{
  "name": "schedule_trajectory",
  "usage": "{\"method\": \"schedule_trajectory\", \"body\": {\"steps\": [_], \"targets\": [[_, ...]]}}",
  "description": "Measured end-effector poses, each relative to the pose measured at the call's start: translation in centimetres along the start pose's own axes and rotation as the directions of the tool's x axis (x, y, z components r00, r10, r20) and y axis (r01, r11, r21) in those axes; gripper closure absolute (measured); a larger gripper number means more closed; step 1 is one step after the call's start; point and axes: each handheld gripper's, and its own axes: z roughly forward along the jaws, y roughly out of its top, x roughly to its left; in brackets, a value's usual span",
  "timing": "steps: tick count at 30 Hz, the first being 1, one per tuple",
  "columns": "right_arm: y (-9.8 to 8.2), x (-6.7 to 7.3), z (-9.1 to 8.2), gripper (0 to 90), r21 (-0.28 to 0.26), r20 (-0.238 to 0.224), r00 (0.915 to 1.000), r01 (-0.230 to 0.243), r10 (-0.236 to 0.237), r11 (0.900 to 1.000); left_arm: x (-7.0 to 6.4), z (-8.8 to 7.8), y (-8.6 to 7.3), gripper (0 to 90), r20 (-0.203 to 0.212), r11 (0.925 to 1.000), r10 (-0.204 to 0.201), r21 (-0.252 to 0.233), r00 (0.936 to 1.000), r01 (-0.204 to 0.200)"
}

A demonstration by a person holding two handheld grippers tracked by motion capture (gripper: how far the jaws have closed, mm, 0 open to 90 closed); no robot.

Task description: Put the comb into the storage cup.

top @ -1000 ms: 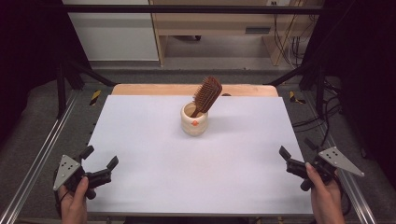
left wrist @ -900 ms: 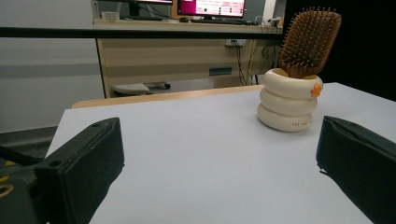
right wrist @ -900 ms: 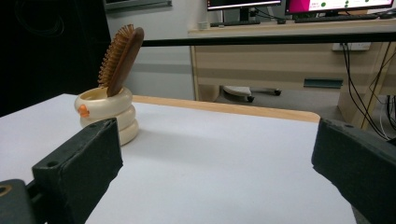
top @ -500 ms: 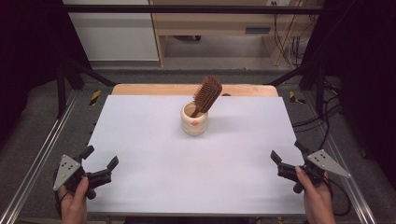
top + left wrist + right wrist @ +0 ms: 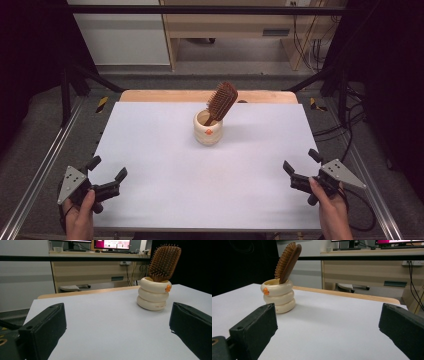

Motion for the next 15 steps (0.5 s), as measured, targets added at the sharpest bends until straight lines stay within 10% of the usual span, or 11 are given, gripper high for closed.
{"method": "schedule_trajectory", "body": {"steps": [15], "targets": [[-0.5,0.9,1.3,3.0,0.027,-0.028,0.9995,0.015,-0.014,1.0,0.0,0.0,0.0,1.1,0.001,1.0,-0.003,-0.001,1.0,0.003]]}}
